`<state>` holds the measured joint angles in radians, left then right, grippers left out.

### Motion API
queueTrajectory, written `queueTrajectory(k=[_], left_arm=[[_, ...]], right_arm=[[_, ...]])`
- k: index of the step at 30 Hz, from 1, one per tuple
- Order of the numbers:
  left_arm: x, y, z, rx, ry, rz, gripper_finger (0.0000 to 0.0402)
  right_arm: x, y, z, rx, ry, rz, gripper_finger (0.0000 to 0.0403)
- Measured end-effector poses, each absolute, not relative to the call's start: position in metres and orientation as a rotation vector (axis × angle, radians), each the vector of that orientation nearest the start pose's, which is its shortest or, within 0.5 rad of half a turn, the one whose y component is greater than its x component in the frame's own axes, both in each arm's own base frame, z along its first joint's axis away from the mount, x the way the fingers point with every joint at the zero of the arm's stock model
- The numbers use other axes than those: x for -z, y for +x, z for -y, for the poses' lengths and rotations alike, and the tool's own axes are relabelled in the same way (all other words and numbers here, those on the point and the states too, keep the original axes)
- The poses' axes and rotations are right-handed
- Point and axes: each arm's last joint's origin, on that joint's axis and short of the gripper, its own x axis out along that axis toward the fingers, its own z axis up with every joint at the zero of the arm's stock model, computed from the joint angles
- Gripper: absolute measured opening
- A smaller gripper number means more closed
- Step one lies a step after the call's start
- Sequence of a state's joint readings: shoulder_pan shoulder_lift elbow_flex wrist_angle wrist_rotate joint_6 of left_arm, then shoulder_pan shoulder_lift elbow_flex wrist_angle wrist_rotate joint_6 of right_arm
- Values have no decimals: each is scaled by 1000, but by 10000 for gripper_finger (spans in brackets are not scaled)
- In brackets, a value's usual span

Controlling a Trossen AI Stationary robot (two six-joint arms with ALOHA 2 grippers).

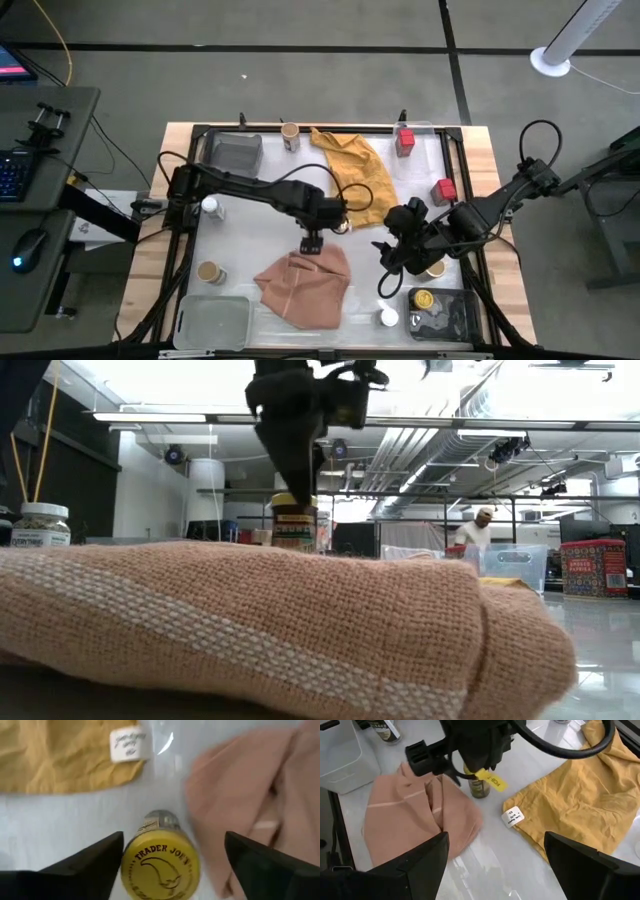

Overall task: Sort spices by type
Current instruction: Put the yellow seasoning bottle into the bottom right black bin

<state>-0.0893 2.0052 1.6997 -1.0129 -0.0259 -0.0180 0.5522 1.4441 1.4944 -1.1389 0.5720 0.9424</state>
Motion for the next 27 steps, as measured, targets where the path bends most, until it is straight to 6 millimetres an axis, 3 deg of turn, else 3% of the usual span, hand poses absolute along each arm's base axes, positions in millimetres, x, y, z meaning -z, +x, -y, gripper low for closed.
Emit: queueTrajectory(k=[4,7,12,16,20,21,27], left_arm=[[-248,406,37,41,59,-1296,356],[-270,400,29,0,52,-1290,356],[-308,379,17,-79,37,-1199,329],[-312,368,14,-100,33,-1157,234],[-301,362,22,-79,46,-1154,59],[-295,362,26,-66,47,-1149,31],[-260,361,45,-23,123,-1125,3]], right_arm=[[-356,239,-129,429,296,-803,322],[-356,239,-129,428,294,-804,322],[-356,239,-129,427,288,-805,322],[-356,239,-129,427,288,-806,322],[-356,239,-129,427,288,-806,322],[-356,239,-129,427,288,-806,322],[-356,239,-129,428,291,-805,322]])
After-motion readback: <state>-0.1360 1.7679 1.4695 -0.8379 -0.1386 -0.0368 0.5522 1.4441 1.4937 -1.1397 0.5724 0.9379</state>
